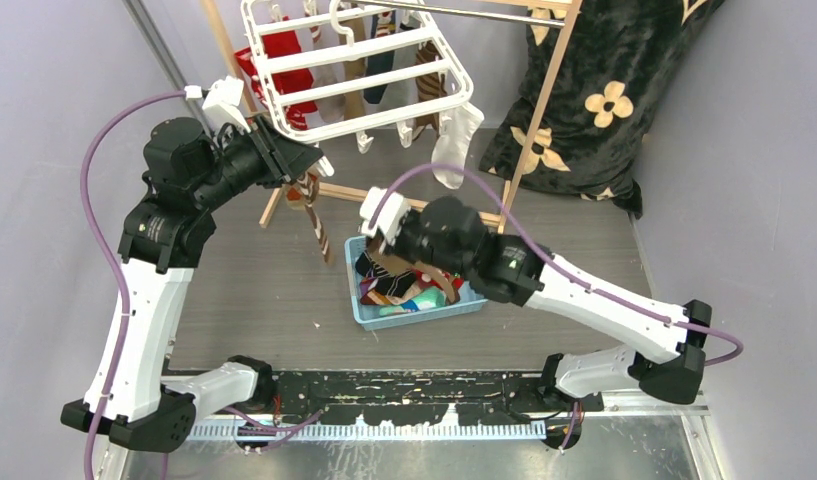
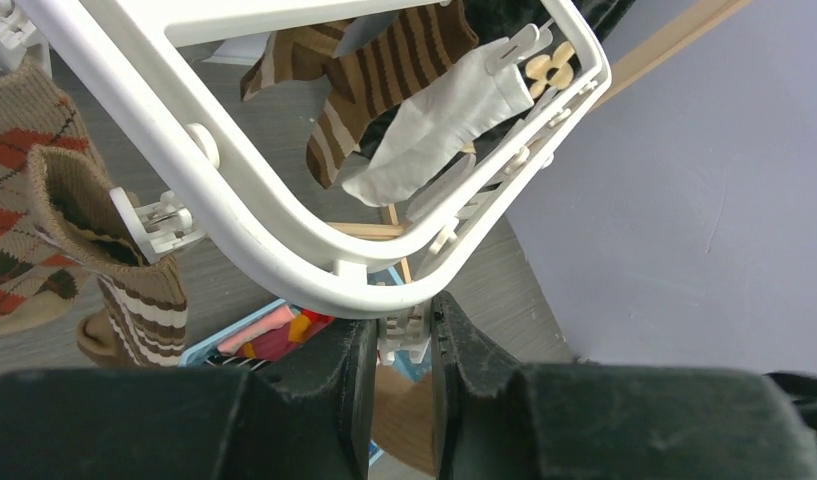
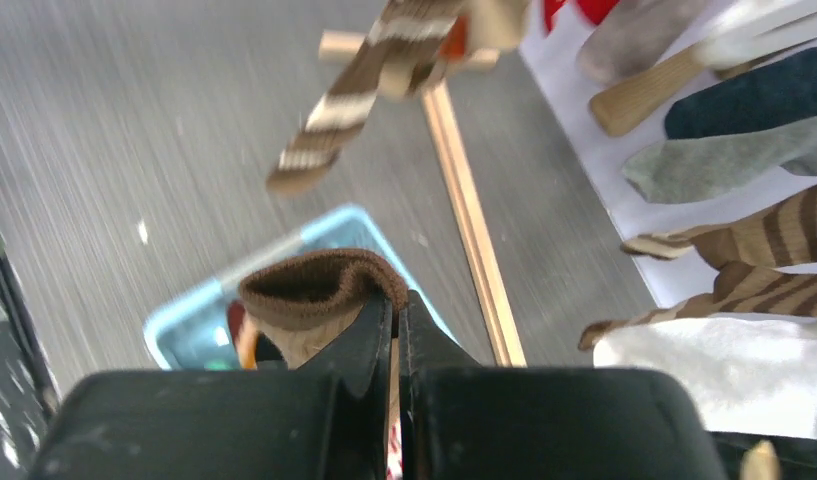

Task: Clip the socks to the hanger
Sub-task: Pick up the sock from the bin.

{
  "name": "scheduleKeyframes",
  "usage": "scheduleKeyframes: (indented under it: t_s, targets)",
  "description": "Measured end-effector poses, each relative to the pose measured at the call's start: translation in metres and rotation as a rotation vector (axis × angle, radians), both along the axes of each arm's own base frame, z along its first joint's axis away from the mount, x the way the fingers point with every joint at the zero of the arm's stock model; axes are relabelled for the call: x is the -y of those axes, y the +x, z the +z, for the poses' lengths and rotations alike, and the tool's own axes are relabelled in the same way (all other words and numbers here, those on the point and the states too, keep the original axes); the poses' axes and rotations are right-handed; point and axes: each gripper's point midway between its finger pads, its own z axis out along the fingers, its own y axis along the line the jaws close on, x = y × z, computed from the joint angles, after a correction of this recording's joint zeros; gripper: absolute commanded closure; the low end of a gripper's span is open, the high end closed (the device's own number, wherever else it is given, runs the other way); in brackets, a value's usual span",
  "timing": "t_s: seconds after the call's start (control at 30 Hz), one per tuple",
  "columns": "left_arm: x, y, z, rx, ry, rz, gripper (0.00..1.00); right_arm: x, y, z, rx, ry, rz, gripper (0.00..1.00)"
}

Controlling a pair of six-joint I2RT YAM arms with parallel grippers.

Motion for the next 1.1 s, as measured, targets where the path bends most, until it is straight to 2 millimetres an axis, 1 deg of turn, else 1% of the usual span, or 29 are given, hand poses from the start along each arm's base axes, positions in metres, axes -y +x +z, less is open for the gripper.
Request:
scheduleKeyframes:
  t_s: [0.03,0.07,0.1,0.17,0.3,0.43,0.57,0.7,0.8,0.93,1.1]
  targets:
    - [0.0,0.0,0.001,0.0,0.0,-0.002,0.86,-0.003,0.003,0.021,-0.028,0.082,-0.018,0.99]
    - [0.0,0.0,0.001,-0.001,0.0,-0.002,0.86,-0.005,0.005,0.037,-0.049,0.15,-0.034,0.99]
    - [0.0,0.0,0.001,0.0,-0.001,-0.004,0.86,-0.006,0.005,0.05,-0.074,0.209,-0.045,0.99]
    - [0.0,-0.001,0.002,-0.002,0.0,-0.005,0.86,-0.008,0.003,0.066,-0.123,0.291,-0.06,0.99]
    - [0.001,-0.002,0.005,0.004,-0.003,-0.01,0.86,-0.009,0.002,0.077,-0.244,0.376,-0.116,0.99]
    - [0.001,-0.003,0.006,0.004,-0.004,-0.013,0.86,-0.01,0.008,0.085,-0.363,0.41,-0.197,0.99]
    - [0.002,-0.003,0.005,0.003,-0.005,-0.018,0.86,-0.011,0.007,0.079,-0.465,0.408,-0.25,0.99]
    - [0.002,-0.003,0.005,0.003,-0.006,-0.02,0.87,-0.012,0.0,0.058,-0.575,0.381,-0.299,0.99]
    - [0.003,-0.004,0.006,0.004,-0.005,-0.024,0.86,-0.011,-0.003,0.047,-0.624,0.379,-0.33,0.99]
    - [0.003,-0.004,0.005,0.009,0.001,-0.029,0.87,-0.015,-0.003,0.037,-0.668,0.406,-0.359,0.99]
    - [0.003,-0.004,0.006,0.02,0.012,-0.031,0.87,-0.023,0.0,0.018,-0.716,0.483,-0.386,0.99]
